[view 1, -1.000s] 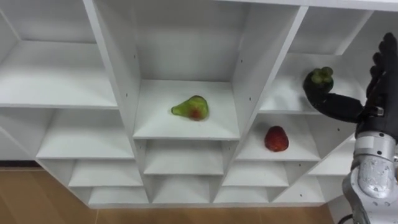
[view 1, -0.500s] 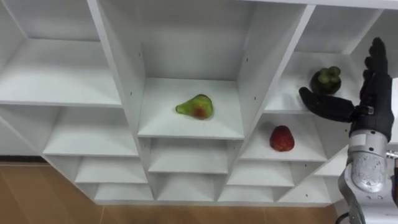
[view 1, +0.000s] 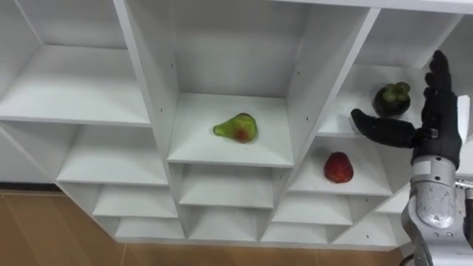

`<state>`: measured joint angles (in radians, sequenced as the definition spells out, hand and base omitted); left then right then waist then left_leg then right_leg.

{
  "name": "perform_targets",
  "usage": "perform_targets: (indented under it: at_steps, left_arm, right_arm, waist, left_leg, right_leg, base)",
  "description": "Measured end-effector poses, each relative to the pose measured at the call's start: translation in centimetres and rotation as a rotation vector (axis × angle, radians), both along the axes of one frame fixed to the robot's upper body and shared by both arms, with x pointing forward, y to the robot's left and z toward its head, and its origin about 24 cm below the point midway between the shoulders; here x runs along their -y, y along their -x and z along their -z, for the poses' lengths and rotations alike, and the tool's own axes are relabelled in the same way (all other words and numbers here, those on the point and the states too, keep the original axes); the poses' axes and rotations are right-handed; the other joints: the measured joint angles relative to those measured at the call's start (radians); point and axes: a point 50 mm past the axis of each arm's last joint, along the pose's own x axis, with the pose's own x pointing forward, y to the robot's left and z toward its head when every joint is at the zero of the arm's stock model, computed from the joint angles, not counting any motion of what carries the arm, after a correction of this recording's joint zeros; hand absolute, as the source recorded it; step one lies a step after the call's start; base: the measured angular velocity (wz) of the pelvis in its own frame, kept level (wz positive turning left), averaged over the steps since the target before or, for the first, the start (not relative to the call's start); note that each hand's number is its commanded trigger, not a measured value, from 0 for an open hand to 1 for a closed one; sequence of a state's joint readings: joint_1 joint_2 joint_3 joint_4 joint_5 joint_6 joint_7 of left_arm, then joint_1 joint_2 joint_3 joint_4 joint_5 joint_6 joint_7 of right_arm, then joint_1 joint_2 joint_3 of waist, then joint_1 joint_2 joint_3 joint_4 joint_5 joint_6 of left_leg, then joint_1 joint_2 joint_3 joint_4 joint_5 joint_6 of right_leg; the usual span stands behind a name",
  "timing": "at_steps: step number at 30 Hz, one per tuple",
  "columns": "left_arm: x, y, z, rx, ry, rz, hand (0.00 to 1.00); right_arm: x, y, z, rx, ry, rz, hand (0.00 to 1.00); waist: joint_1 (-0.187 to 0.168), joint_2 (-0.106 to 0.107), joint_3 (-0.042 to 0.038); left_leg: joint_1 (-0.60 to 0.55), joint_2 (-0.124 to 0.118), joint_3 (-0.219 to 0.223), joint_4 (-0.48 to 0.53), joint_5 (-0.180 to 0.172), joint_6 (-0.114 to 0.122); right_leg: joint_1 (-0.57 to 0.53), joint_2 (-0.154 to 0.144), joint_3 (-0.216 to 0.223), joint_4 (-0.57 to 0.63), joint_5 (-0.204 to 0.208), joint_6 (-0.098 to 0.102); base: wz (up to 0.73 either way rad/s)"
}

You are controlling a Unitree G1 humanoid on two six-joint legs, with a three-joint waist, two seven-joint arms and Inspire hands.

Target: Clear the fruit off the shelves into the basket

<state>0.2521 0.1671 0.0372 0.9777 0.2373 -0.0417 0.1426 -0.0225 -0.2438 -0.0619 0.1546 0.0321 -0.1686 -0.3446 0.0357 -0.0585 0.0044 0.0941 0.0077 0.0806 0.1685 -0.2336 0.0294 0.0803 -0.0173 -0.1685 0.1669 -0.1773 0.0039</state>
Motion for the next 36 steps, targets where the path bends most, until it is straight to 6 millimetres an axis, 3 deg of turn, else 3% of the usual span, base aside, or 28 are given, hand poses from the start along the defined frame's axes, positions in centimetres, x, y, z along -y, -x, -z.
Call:
perform_targets:
  at_steps: [5, 14, 36]
  left_arm:
    - [0.0, 0.1, 0.0, -0.008, 0.007, 0.012, 1.00]
    - [-0.3, 0.4, 0.0, -0.029, 0.022, -0.005, 1.00]
    - [-0.3, 0.2, 0.0, -0.069, 0.009, 0.063, 1.00]
  right_arm:
    - [0.0, -0.3, 0.3, -0.028, 0.002, -0.018, 0.00]
    - [0.6, -0.3, 2.3, -0.137, -0.007, -0.060, 0.00]
    - [1.3, -0.4, 3.2, -0.198, 0.010, -0.094, 0.00]
  waist:
    - [0.000, -0.007, -0.0047]
    - [-0.002, -0.007, -0.0039]
    - [-0.006, -0.010, -0.0050]
  left_leg:
    - [-0.001, -0.003, -0.007, 0.003, 0.000, 0.000]
    - [0.001, -0.003, -0.007, 0.004, 0.000, 0.000]
    - [-0.011, -0.004, -0.030, 0.019, 0.000, 0.000]
  right_leg:
    - [0.003, 0.000, -0.007, 0.000, 0.000, 0.000]
    - [0.005, -0.001, -0.006, 0.000, 0.000, 0.000]
    - [0.010, -0.005, -0.032, 0.002, 0.000, 0.000]
  base:
    - [0.04]
    - [0.00]
    - [0.03]
